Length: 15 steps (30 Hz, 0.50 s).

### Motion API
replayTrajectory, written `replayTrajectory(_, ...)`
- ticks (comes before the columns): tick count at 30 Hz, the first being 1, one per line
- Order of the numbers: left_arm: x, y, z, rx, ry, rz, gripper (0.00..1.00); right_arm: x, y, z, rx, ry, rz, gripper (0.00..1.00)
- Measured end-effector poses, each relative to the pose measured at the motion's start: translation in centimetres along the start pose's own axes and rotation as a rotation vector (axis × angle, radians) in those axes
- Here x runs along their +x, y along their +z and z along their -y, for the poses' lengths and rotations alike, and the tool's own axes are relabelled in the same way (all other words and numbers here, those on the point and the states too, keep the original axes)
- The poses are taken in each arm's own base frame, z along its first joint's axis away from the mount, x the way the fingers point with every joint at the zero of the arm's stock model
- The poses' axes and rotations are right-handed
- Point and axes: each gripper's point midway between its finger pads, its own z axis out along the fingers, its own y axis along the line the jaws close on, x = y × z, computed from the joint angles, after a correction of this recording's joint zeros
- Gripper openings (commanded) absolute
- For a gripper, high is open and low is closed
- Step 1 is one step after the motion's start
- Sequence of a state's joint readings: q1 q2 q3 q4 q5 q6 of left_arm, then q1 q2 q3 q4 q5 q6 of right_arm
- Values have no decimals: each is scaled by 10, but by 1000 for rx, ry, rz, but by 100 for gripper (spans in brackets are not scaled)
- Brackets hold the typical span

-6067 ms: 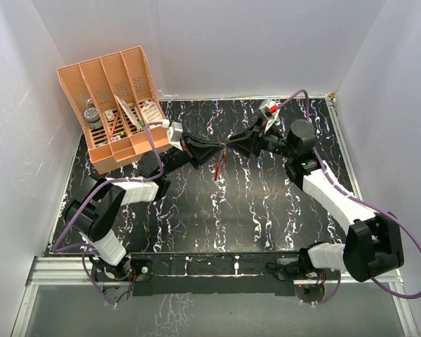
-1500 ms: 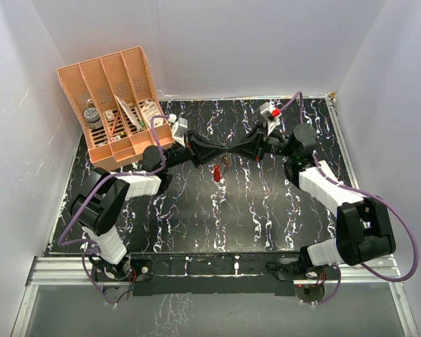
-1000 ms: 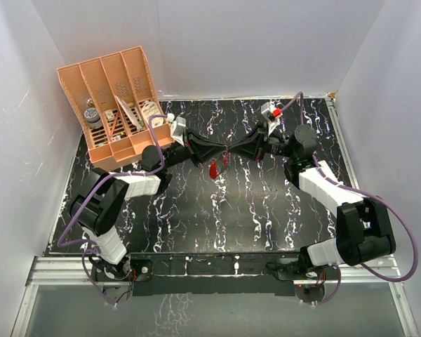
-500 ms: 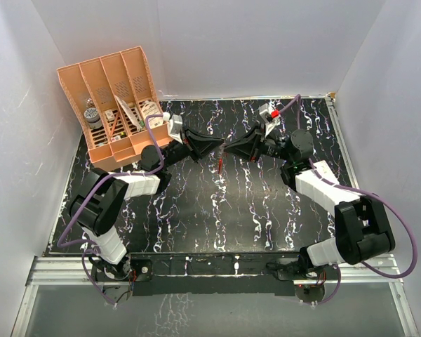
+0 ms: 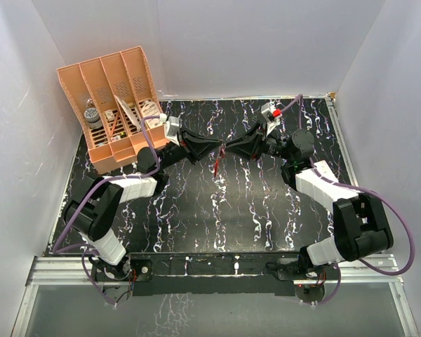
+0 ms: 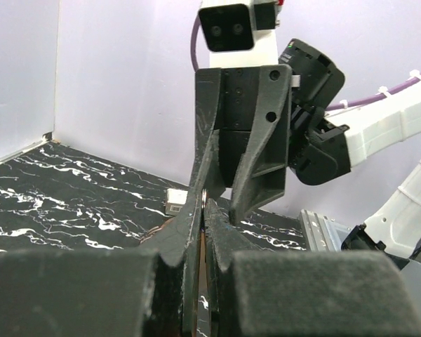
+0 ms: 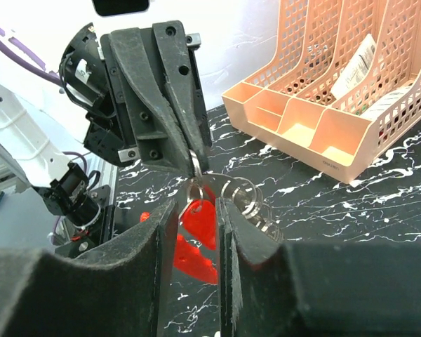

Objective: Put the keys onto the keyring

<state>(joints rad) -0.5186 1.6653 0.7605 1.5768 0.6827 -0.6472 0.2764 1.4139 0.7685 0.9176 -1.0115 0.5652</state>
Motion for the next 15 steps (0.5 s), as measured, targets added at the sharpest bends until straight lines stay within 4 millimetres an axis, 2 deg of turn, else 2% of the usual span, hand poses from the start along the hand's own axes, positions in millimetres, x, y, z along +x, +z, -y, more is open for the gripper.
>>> replayTrajectory(15,2,-1,10,39,-24,-22,0,1,-1,-8,-74,20,-1,28)
